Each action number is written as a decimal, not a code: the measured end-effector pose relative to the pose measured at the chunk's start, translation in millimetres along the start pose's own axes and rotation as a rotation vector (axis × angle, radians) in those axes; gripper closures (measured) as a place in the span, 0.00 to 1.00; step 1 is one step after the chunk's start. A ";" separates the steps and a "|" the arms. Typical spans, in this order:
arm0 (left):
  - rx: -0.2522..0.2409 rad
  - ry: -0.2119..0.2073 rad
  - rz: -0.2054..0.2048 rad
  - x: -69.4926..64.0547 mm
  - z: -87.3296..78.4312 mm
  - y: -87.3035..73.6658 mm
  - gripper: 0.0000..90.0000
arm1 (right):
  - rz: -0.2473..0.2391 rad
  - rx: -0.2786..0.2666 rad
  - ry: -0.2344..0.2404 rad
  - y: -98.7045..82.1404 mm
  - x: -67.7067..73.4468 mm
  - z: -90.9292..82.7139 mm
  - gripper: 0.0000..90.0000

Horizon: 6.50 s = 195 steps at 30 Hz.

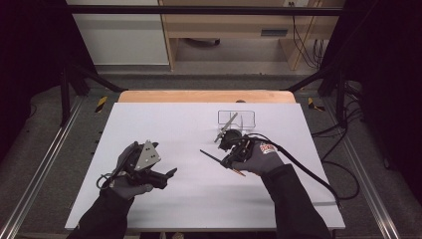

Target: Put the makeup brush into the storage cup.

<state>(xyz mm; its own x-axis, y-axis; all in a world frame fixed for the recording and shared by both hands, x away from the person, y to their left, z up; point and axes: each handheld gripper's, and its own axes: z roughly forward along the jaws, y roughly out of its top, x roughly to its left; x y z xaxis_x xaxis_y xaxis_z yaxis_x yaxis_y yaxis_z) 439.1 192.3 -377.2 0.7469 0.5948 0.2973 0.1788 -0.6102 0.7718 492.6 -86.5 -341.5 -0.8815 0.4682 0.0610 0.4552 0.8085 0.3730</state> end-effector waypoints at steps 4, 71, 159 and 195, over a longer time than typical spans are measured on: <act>0.008 -0.004 0.045 -3.1 0.6 4.5 0.05 | -0.011 0.018 0.014 2.6 3.2 0.7 0.93; 0.026 -0.083 0.467 -57.0 24.7 22.2 0.23 | -0.112 0.113 0.138 30.9 29.0 20.0 0.93; 0.104 -0.125 0.486 -59.6 32.2 -4.2 0.93 | 0.063 -0.446 -0.066 -22.2 -9.4 -28.0 0.37; -0.059 -0.026 -0.136 -41.8 30.9 -25.9 0.93 | 0.195 -0.726 -0.095 -68.5 7.0 -5.1 0.24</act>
<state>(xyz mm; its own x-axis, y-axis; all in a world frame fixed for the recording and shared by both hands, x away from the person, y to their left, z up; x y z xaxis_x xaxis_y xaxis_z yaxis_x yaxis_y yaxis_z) 423.0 167.1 -427.0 0.7346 0.6557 0.1742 0.2418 -0.4929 0.8359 454.6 -140.5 -361.8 -0.7636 0.6343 0.1205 0.3763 0.2855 0.8814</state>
